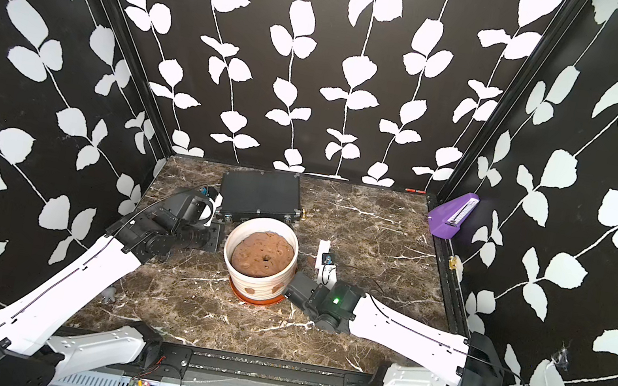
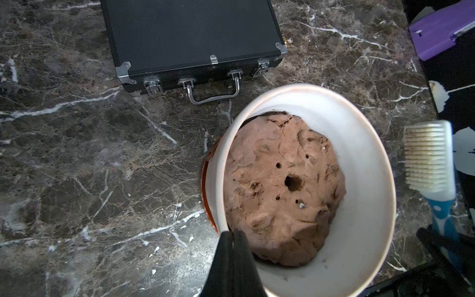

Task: Scrub the dried mud off the ceramic pot
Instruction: Rotate the pot on the tray.

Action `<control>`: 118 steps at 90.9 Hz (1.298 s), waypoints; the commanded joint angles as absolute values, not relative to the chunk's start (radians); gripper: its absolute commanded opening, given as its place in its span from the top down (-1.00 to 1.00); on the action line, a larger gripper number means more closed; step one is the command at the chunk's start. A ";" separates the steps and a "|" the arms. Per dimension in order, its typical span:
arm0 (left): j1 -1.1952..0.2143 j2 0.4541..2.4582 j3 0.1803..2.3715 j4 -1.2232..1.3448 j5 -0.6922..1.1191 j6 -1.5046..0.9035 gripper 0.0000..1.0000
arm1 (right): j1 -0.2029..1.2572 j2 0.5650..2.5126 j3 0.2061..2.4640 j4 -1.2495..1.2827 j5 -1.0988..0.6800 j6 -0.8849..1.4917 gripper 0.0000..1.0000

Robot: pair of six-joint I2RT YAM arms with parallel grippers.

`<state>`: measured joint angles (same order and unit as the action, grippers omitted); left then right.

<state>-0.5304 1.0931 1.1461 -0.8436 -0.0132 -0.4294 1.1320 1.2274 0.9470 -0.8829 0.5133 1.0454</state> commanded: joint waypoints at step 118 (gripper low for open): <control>-0.532 1.386 1.231 -0.736 0.017 -0.435 0.96 | 1.135 1.172 0.979 -0.860 0.332 0.988 1.00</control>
